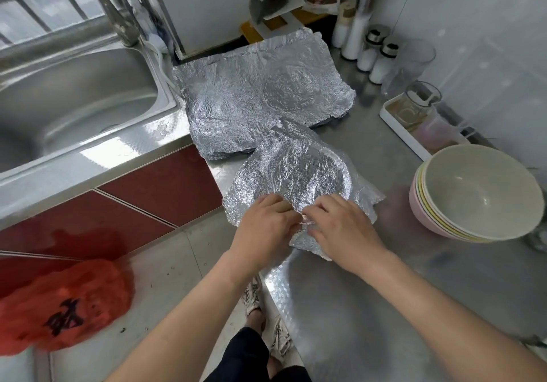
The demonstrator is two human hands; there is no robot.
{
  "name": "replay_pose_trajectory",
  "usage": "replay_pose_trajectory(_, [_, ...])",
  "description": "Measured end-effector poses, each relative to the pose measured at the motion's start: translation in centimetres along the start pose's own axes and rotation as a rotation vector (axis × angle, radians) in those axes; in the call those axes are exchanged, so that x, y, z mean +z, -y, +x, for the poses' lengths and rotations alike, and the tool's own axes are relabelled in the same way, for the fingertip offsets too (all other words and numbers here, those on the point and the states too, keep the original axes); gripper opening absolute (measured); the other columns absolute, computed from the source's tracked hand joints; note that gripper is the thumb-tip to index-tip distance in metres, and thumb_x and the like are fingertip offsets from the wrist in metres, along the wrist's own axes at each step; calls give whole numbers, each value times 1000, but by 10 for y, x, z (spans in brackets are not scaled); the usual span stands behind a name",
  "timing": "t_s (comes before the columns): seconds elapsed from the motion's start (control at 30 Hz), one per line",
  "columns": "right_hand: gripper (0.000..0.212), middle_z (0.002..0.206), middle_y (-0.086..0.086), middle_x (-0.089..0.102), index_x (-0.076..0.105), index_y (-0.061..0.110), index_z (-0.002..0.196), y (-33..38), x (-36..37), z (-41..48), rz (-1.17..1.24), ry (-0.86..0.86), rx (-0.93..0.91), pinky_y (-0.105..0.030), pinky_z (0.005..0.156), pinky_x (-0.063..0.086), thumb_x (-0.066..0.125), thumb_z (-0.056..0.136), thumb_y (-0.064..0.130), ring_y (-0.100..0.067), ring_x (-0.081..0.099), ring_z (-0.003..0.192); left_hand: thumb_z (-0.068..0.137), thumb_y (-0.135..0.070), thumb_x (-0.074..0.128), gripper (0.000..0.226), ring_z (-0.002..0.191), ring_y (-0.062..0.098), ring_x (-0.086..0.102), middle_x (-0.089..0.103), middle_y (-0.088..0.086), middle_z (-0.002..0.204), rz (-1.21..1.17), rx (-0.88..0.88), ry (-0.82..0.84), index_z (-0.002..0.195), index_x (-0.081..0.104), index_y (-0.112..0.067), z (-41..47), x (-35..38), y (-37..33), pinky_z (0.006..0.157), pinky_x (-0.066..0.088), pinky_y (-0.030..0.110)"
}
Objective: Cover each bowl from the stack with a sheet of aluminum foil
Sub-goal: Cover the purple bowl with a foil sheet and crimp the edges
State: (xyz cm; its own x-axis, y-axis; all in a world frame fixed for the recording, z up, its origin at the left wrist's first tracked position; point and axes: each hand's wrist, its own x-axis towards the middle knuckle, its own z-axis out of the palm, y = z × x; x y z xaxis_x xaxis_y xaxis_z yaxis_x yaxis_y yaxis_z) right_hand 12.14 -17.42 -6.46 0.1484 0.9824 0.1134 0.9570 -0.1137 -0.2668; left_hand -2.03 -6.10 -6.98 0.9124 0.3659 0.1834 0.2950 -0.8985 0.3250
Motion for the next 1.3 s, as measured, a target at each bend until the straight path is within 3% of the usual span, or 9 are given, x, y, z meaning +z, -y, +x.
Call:
replay_pose_trajectory(0.1, [24,91,1,56,65,18,94,-1,-6,-1,55,7,26,-38,70,50,77,76,27,-22,55,84,78,-31,74,24,91,20,55,67,-4,93,-14,-52,-4,98,73,-18,-3,-5,4,81,48,32])
replay_pose_trajectory(0.3, [11,83,1,56,65,16,81,11,2,2,15,2,34,-39,65,50,72,81,24,-24,56,81,88,-36,50,28,83,21,53,62,-6,83,2,-103,11,81,73,-21,-9,-2,6,77,43,31])
replay_pose_trajectory(0.4, [12,79,1,56,64,16,77,12,2,2,-29,9,51,-39,62,51,76,78,20,-24,56,77,83,-35,60,19,77,20,55,59,-7,74,68,-117,22,72,71,-24,-4,0,-1,80,34,31])
replay_pose_trajectory(0.5, [11,80,2,56,66,16,77,10,-3,1,-87,32,73,-35,62,50,76,75,18,-23,56,77,80,-31,70,8,77,21,60,64,-5,74,-30,-109,23,79,72,-24,-2,0,-12,83,43,37])
replay_pose_trajectory(0.67, [18,96,1,59,69,15,91,16,-12,-2,-96,29,143,-41,70,54,73,74,10,-25,59,92,88,-19,61,14,71,25,56,68,1,79,-128,-17,39,80,71,-15,-2,-7,5,70,45,35])
replay_pose_trajectory(0.8, [15,91,0,61,69,15,88,24,-8,-5,-68,41,122,-41,68,53,71,75,7,-26,59,86,90,-29,56,23,78,25,57,68,0,83,-128,55,93,81,71,-15,-10,-6,17,75,47,36])
replay_pose_trajectory(0.97, [8,87,4,59,66,17,87,20,0,-4,-12,77,38,-32,66,51,70,79,14,-20,56,82,86,-31,70,17,75,18,54,62,-5,76,-123,67,46,74,72,-19,-5,-12,15,60,39,24])
replay_pose_trajectory(1.17, [15,84,2,58,64,15,85,7,4,2,26,82,-17,-34,58,52,75,76,11,-21,55,80,91,-43,48,35,79,17,52,60,-5,79,-113,61,96,79,72,-20,0,-10,18,60,43,27])
replay_pose_trajectory(1.3, [24,81,1,56,62,13,78,-3,5,4,-35,98,-26,-36,54,51,76,68,-2,-21,52,78,87,-37,67,19,75,17,51,59,-6,75,-79,71,100,79,73,-20,1,-5,18,56,45,29])
